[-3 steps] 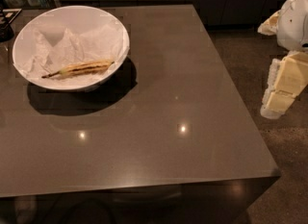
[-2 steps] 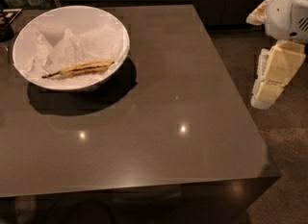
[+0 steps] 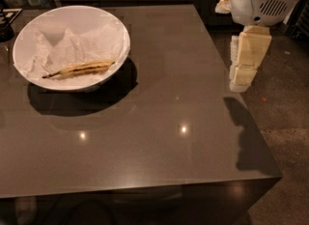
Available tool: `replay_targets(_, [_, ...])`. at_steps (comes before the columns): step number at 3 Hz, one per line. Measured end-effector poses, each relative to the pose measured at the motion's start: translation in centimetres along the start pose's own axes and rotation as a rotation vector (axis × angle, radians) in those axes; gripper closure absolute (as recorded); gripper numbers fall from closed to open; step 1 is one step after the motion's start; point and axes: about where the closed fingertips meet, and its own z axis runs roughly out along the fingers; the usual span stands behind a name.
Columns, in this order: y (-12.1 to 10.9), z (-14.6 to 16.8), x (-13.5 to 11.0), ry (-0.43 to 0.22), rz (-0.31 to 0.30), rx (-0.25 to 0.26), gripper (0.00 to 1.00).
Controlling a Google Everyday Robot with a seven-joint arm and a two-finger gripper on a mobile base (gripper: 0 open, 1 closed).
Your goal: Pick banana from white bowl
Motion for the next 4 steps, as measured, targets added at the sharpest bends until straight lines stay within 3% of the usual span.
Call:
replay_targets(1, [-0.3,-0.2,-0.4,-0.007,-0.006,0.017,0.0])
replay_targets(2, [-1.5,1.2,-2.4,-0.018,-0.023,0.031,0.0])
replay_targets(4, [-6.0,6.1,-9.1,0.036,-0.175,-0.017,0.0])
